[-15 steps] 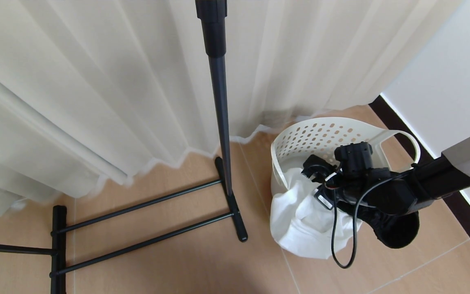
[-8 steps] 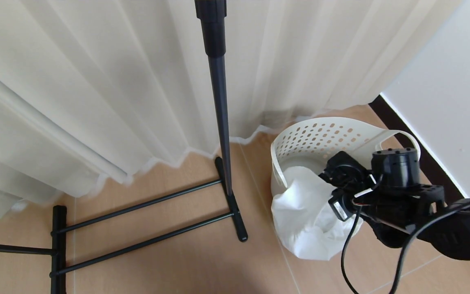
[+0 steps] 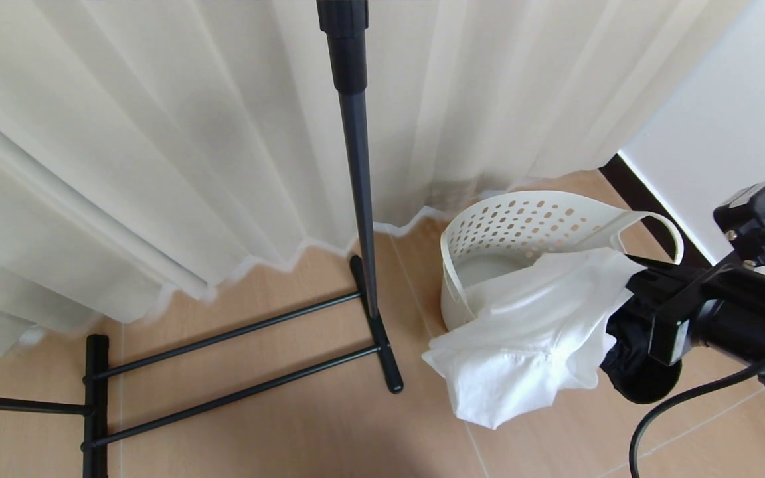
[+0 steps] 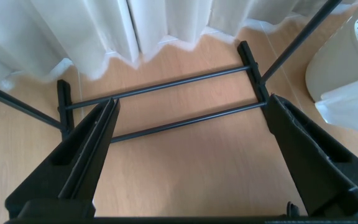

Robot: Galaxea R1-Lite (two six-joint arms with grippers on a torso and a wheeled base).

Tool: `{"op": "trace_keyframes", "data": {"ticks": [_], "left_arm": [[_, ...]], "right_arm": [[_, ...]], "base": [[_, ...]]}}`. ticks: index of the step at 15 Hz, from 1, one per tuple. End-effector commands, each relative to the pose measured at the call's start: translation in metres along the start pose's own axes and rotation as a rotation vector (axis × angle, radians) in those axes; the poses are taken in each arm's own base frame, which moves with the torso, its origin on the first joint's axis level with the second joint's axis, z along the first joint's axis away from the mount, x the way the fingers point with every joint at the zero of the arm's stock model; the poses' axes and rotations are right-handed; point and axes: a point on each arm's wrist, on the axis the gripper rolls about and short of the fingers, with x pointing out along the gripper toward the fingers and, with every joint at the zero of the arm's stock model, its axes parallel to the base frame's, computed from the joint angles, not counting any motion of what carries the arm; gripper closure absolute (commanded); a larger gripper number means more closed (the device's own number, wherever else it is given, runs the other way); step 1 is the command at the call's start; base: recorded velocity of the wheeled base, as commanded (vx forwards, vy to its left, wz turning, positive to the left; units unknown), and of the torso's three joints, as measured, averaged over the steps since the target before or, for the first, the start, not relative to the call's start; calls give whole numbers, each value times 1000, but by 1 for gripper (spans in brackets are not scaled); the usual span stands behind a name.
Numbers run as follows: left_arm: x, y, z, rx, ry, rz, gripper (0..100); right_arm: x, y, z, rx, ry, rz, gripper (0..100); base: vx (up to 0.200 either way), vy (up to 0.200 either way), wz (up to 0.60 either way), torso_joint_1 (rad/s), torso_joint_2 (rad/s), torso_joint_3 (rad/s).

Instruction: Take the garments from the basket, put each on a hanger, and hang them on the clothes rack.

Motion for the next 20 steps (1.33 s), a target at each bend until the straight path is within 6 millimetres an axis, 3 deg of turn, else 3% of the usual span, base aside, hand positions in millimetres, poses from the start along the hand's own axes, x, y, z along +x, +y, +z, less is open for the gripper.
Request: {"op": "trace_keyframes", "data": {"ticks": [1, 11, 20], "left_arm": [[0, 0, 0, -1, 1, 0, 0], [0, 0, 0, -2, 1, 0, 0], [0, 0, 0, -2, 1, 0, 0]], "right_arm": [[-18, -4, 8, 9, -67, -10, 100], [-17, -4, 6, 8, -55, -15, 100], [-16, -9, 3, 15, -53, -29, 100]], "base": [[0, 0, 0, 0, 0, 0], [0, 0, 0, 0, 0, 7], [0, 0, 0, 1, 2, 184]]}}
